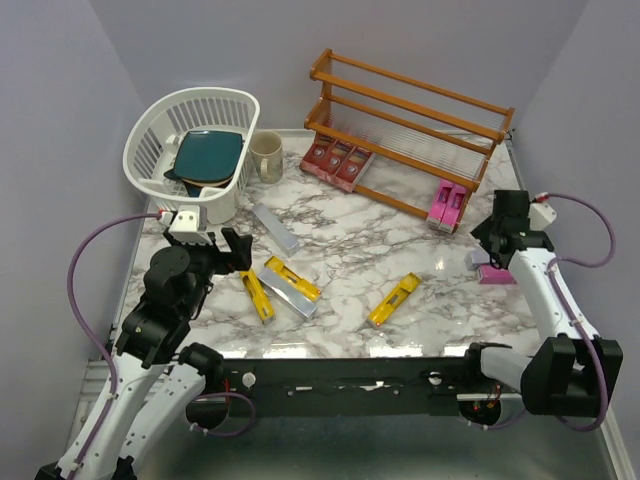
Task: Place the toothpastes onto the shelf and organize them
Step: Pick up the toothpaste from the center of the board.
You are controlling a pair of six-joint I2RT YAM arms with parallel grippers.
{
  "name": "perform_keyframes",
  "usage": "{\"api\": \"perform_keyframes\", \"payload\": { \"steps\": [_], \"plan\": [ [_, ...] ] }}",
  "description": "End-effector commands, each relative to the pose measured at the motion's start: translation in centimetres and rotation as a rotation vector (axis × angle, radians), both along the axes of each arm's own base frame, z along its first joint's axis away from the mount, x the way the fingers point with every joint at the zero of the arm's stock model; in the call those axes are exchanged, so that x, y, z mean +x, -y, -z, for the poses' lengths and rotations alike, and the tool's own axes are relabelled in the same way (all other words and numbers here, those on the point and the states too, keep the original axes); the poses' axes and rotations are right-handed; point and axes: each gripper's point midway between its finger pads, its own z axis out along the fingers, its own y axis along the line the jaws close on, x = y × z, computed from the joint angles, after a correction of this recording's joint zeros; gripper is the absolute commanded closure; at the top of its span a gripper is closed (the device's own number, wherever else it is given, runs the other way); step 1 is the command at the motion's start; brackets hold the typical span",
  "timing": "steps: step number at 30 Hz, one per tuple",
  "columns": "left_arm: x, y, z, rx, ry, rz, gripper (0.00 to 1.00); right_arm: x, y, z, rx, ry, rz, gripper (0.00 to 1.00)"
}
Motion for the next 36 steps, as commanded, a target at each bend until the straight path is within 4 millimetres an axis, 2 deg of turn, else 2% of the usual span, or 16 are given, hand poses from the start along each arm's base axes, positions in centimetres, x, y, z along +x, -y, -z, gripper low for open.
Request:
{"api": "perform_keyframes", "payload": {
  "steps": [1,3,7,11,13,17,21,25,31,36],
  "plan": [
    [-0.3,-0.9,0.3,0.041,0.005,-0.043,0.01,-5.1,3.7,3.5,0.130,-0.132,0.186,0.29],
    [-0.4,-1.0,0.2,0.045,0.012,-0.048,0.01,-5.9,4.8,4.6,0.156,-0.153,0.234,0.29],
    [-0.6,-0.6,0.0,0.045,0.019,-0.031,0.01,-7.6,9.2,5.6,0.153,-0.154,0.398,0.28],
    [-0.8,0.0,0.0,0.042,0.021,0.000,0.01,-6.8,9.6,6.4,0.215,-0.134,0.412,0.28],
    [-0.8,0.1,-0.1,0.042,0.024,0.004,0.01,-6.0,9.5,6.6,0.234,-0.129,0.396,0.28],
    [-0.8,0.0,0.0,0.043,0.023,0.001,0.01,-4.8,8.3,8.3,0.319,-0.121,0.347,0.28],
    [-0.8,0.0,-0.1,0.043,0.023,0.003,0.01,-4.5,7.3,10.2,0.375,-0.142,0.322,0.28],
    [-0.8,0.1,-0.1,0.043,0.025,0.006,0.01,-4.2,6.3,11.4,0.429,-0.150,0.285,0.28],
    [-0.8,0.2,-0.1,0.043,0.025,0.008,0.01,-4.4,5.6,12.0,0.452,-0.173,0.256,0.29],
    [-0.8,0.2,0.1,0.046,0.019,0.008,0.01,-5.3,5.2,11.8,0.445,-0.176,0.241,0.39]
  ]
}}
